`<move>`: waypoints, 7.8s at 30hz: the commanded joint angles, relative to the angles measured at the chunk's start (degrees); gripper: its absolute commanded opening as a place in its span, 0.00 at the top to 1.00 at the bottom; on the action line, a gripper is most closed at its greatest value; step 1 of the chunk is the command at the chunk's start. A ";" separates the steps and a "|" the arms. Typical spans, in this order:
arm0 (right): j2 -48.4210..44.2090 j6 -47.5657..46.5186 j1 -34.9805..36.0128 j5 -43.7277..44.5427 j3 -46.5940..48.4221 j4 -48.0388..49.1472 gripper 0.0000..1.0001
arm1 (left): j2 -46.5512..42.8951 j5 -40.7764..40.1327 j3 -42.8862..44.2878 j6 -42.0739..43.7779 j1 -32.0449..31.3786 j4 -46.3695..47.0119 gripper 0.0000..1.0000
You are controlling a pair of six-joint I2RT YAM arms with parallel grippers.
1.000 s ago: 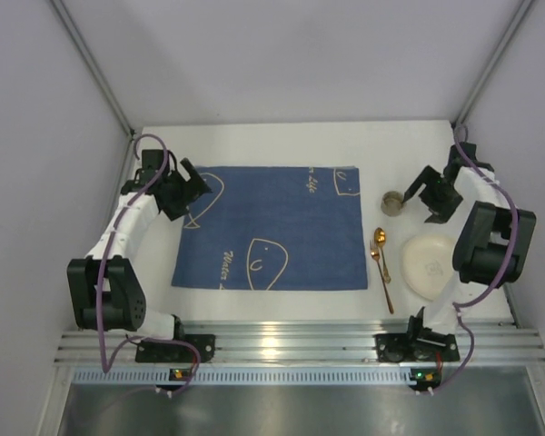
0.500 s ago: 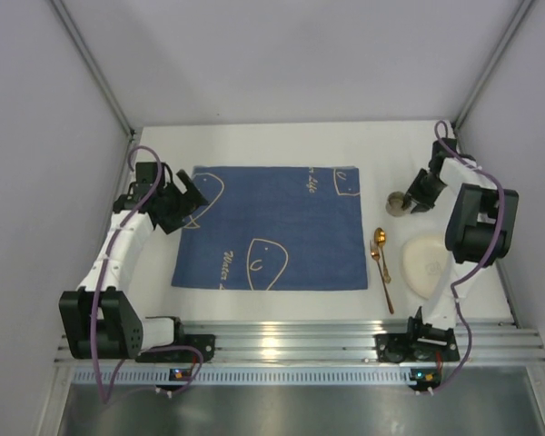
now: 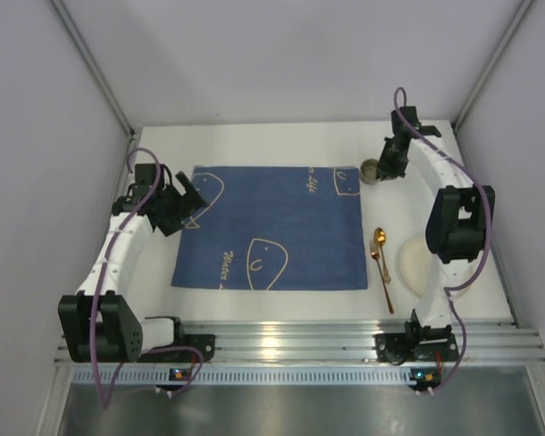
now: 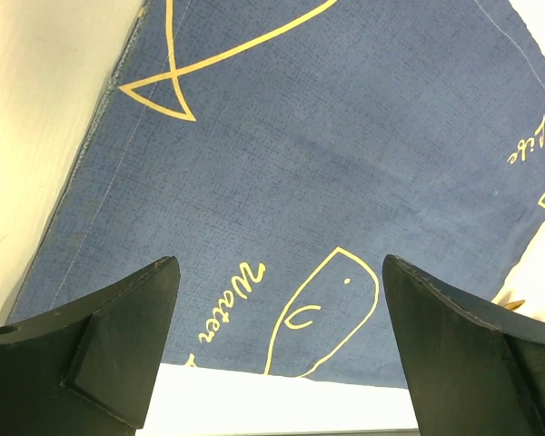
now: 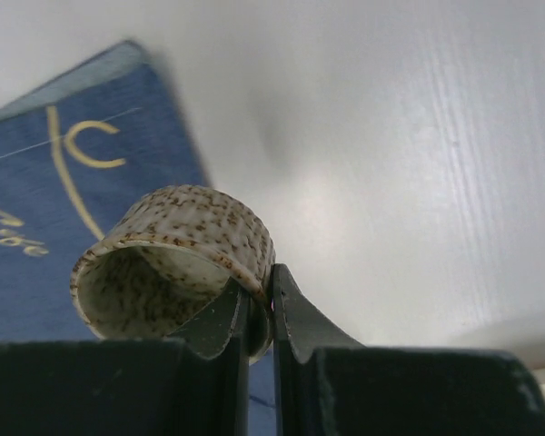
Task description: Set the dinner table for one person
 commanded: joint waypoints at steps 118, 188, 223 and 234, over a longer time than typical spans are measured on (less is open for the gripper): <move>-17.16 -2.95 9.67 1.47 -46.68 13.03 1.00 | -16.35 -11.31 -6.40 2.37 -10.21 -8.46 0.02; -36.41 13.04 16.63 6.48 -48.43 1.87 0.58 | -29.18 -4.90 -9.91 1.94 -10.21 -13.29 0.01; -22.88 6.63 15.21 10.61 -48.87 8.72 0.74 | -30.50 -9.55 -9.21 3.43 -10.21 -16.54 0.02; -18.22 6.63 15.65 7.53 -49.84 13.12 0.86 | -30.15 -10.08 -8.51 3.69 -10.21 -16.54 0.02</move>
